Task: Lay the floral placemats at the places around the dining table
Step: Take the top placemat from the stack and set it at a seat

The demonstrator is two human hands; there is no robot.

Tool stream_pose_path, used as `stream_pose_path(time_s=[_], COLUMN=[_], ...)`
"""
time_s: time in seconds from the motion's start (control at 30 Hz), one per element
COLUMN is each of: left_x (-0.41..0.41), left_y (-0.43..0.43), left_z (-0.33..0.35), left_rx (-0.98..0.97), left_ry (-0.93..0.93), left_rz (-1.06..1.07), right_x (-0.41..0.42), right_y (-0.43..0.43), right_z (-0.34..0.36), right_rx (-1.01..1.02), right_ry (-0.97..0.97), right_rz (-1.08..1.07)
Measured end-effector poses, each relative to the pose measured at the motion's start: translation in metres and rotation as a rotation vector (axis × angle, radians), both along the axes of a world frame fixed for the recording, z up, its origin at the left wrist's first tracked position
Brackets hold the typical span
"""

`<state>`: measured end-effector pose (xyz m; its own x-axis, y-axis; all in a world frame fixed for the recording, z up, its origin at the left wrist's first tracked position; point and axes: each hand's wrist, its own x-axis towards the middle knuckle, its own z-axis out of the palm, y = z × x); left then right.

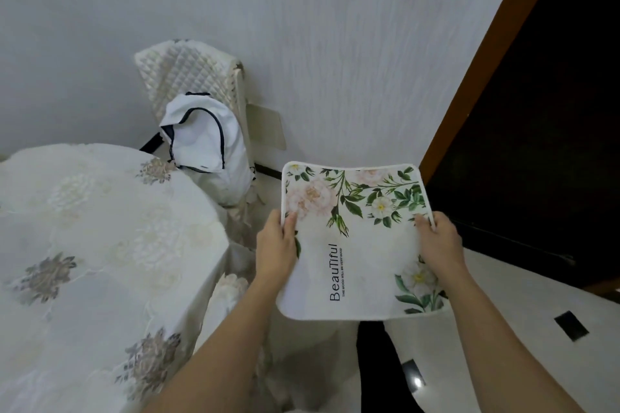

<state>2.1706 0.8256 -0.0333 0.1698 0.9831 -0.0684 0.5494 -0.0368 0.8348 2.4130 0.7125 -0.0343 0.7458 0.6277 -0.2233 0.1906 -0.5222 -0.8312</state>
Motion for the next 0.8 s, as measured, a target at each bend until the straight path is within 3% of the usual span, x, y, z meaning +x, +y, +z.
stream_pose_path(time_s=[0.4,0.8], left_x=[0.102,0.070], left_y=[0.134,0.169], left_z=[-0.002,0.015], left_rx=[-0.086,-0.070], left_ry=[0.012,0.009], left_rz=[0.314,0.692], right_x=[0.124,0.088], right_y=[0.207,0.341], right_z=[-0.004,0.003], right_rx=[-0.020,-0.011], right_ry=[-0.005,0.055], right_rz=[0.312,0.678])
